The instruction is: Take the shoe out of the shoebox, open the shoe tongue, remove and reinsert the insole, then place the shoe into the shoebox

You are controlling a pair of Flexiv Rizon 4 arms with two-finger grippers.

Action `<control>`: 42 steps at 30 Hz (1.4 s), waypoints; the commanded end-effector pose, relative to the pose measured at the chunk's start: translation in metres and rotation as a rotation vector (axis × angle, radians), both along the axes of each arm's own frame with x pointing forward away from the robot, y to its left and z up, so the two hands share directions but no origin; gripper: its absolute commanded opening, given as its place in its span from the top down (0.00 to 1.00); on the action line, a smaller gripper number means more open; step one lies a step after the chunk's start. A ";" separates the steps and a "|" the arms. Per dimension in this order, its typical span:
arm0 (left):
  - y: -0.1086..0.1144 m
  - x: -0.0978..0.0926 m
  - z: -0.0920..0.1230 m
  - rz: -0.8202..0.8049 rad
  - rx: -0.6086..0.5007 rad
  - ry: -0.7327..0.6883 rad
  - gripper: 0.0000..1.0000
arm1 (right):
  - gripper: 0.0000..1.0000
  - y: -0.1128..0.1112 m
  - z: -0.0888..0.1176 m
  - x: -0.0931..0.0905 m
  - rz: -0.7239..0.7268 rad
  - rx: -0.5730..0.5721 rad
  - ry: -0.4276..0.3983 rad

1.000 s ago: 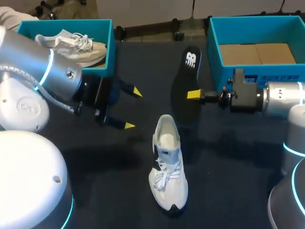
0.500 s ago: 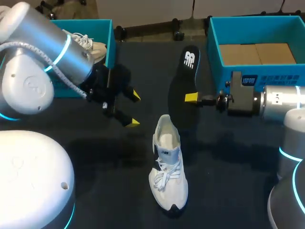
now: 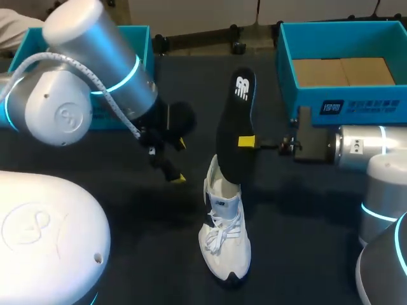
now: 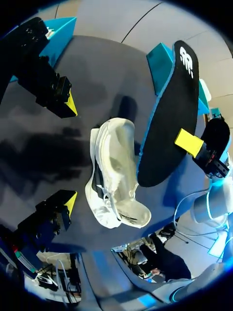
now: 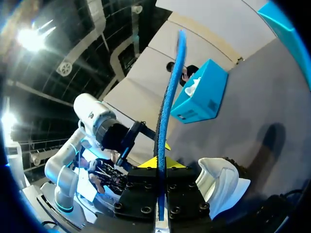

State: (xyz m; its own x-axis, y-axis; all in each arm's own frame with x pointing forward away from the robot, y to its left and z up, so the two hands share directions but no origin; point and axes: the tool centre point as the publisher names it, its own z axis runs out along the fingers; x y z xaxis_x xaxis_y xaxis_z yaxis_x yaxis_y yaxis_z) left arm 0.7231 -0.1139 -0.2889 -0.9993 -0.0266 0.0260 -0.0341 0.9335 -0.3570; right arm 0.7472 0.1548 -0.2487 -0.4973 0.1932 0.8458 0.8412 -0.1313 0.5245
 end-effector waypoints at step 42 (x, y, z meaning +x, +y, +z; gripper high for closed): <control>-0.016 -0.013 -0.059 -0.148 0.140 0.052 0.00 | 1.00 0.022 -0.028 0.005 0.071 0.069 -0.239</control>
State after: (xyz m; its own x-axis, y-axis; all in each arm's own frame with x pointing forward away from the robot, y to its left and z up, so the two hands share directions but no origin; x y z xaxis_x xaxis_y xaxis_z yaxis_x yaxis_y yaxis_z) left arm 0.7130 -0.1348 -0.3441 -0.9900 0.1052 0.0939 0.0827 0.9724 -0.2181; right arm 0.7532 0.1772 -0.2763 -0.6918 0.0949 0.7158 0.7066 -0.1150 0.6982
